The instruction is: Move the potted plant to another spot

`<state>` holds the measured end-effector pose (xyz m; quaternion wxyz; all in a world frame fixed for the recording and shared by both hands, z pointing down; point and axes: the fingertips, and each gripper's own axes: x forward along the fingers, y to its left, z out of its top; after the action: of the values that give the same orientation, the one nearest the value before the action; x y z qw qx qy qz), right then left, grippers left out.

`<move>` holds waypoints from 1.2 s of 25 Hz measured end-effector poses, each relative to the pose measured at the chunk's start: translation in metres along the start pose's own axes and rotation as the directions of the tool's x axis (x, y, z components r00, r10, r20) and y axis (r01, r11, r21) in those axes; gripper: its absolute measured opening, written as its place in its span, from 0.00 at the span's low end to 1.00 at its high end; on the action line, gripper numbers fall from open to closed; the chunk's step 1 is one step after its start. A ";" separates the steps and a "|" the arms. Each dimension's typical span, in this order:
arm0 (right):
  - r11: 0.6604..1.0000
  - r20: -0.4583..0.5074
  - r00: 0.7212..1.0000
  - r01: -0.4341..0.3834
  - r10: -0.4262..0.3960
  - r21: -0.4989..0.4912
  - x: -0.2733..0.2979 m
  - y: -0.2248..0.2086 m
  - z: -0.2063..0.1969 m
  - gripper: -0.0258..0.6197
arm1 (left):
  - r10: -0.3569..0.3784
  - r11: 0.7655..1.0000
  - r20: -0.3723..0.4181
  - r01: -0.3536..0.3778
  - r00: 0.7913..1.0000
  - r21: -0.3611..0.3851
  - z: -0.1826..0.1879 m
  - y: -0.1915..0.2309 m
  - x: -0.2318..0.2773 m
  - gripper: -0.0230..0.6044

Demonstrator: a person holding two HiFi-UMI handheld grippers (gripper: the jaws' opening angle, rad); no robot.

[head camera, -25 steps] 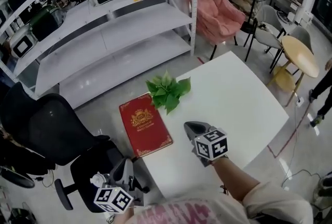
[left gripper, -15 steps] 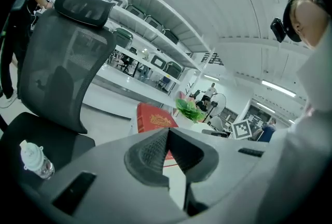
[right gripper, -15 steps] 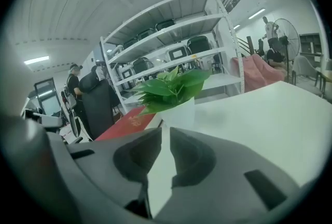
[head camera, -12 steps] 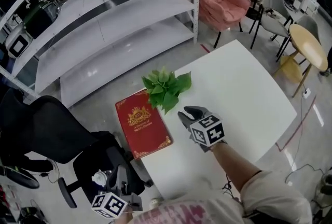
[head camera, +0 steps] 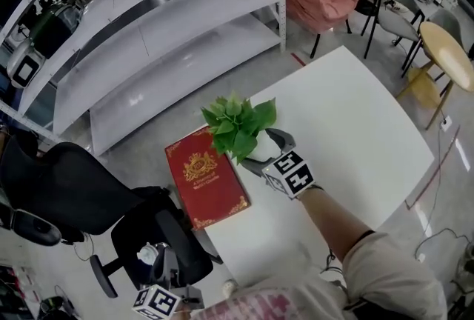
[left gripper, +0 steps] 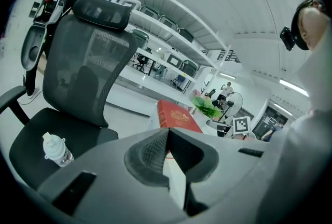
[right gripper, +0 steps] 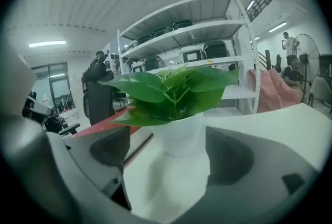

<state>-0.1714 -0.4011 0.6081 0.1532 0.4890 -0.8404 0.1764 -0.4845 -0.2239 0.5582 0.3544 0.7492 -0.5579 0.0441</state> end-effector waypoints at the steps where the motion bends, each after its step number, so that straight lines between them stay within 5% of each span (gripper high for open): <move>1: 1.000 0.009 1.000 0.005 -0.005 0.009 0.003 -0.003 0.002 0.74 | 0.001 1.000 -0.001 -0.001 1.000 0.002 0.000 0.000 0.000 0.04; 14: 0.999 0.116 0.993 -0.009 0.006 0.030 0.029 -0.009 0.024 0.85 | 0.014 1.000 -0.012 -0.014 1.000 -0.017 -0.006 0.007 0.007 0.04; 30: 0.999 0.145 0.989 0.024 -0.028 0.030 0.044 -0.014 0.034 0.84 | 0.043 0.997 0.030 -0.042 0.999 -0.060 -0.004 0.013 -0.003 0.04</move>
<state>-0.1825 -0.4566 0.5986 0.0866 0.5135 -0.8404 0.1502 -0.4958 -0.2206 0.5656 0.3668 0.7269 -0.5801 0.0235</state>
